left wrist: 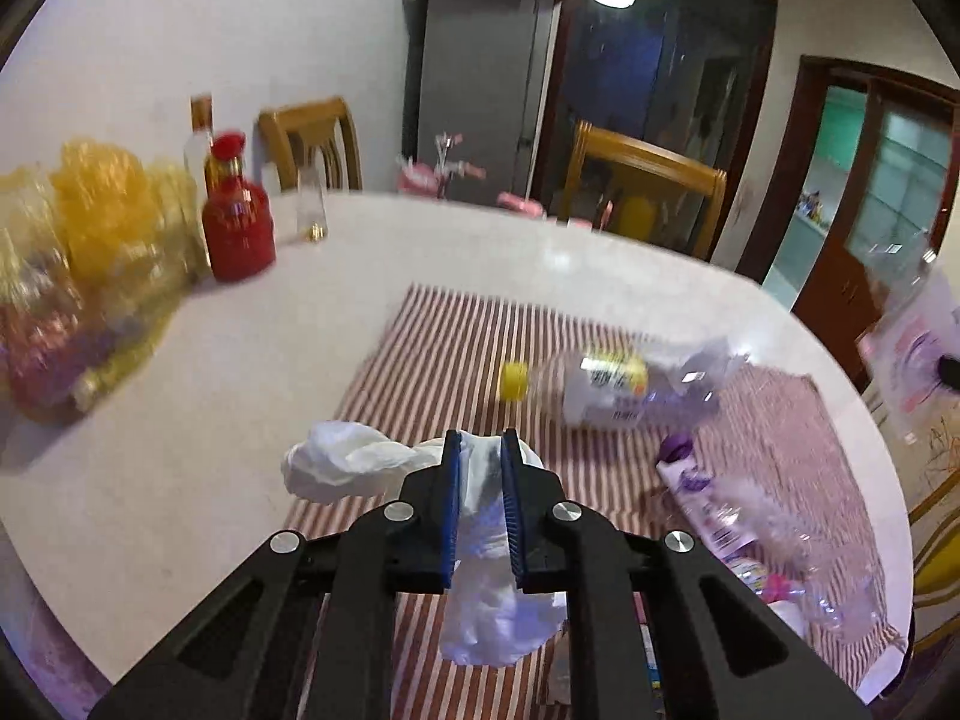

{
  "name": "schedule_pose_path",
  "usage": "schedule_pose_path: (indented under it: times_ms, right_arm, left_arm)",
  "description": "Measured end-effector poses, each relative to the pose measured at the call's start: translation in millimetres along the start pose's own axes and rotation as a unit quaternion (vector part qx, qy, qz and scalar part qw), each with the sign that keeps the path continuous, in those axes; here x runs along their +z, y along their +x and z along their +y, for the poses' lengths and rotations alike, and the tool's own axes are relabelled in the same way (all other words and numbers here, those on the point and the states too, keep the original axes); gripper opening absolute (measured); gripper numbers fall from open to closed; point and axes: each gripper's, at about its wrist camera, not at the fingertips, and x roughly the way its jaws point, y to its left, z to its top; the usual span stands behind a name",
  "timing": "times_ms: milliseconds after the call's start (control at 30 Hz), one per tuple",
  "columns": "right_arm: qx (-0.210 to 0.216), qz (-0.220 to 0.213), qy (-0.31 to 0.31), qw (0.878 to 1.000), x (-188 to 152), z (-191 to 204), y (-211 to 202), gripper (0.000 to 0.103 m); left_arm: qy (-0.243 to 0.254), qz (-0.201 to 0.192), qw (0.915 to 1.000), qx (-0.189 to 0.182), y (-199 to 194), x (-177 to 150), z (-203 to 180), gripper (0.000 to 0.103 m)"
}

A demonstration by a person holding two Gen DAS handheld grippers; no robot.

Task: Collect trash
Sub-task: 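Carry the clear bag and white tissue over to the black bin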

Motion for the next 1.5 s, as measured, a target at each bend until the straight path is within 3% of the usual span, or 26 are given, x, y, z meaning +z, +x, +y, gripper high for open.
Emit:
schedule_pose_path:
  times_ms: [267,433,567,667,800,967,1100,1333,1400,1467,1500]
  right_arm:
    - [0.013,0.005,0.01,1.0,-13,-1,1,0.046]
    - [0.009,-0.009,0.034,0.999,-24,-21,-20,0.046]
    - [-0.025,-0.031,0.076,0.996,-44,-67,-59,0.046]
    - [-0.078,-0.052,0.124,0.988,-70,-115,-97,0.046]
    - [-0.159,-0.066,0.196,0.965,-118,-185,-149,0.046]
    - [-0.242,-0.058,0.281,0.927,-189,-256,-193,0.046]
    - [-0.27,-0.033,0.331,0.904,-235,-292,-199,0.046]
    - [-0.271,0.027,0.395,0.877,-296,-346,-165,0.047]
    - [-0.275,0.057,0.41,0.868,-310,-358,-149,0.053]
    - [-0.287,0.083,0.424,0.855,-322,-370,-134,0.081]
    - [-0.295,0.087,0.429,0.849,-328,-374,-130,0.082]
  left_arm:
    - [0.03,-0.046,0.9979,-0.034,-47,17,-25,0.012]
    - [0.064,-0.059,0.9926,-0.084,-63,22,-70,0.012]
    - [0.102,-0.064,0.984,-0.131,-68,22,-118,0.012]
    - [0.134,-0.068,0.9738,-0.171,-75,20,-162,0.012]
    - [0.183,-0.07,0.9535,-0.229,-86,11,-228,0.012]
    - [0.233,-0.065,0.9261,-0.29,-101,-11,-299,0.012]
    - [0.264,-0.053,0.9054,-0.328,-110,-33,-346,0.012]
    - [0.291,-0.037,0.8881,-0.354,-119,-55,-384,0.012]
    - [0.298,-0.032,0.8845,-0.358,-119,-63,-393,0.012]
    - [0.302,-0.029,0.8807,-0.364,-118,-67,-403,0.012]
    - [0.305,-0.027,0.8782,-0.367,-119,-70,-407,0.012]
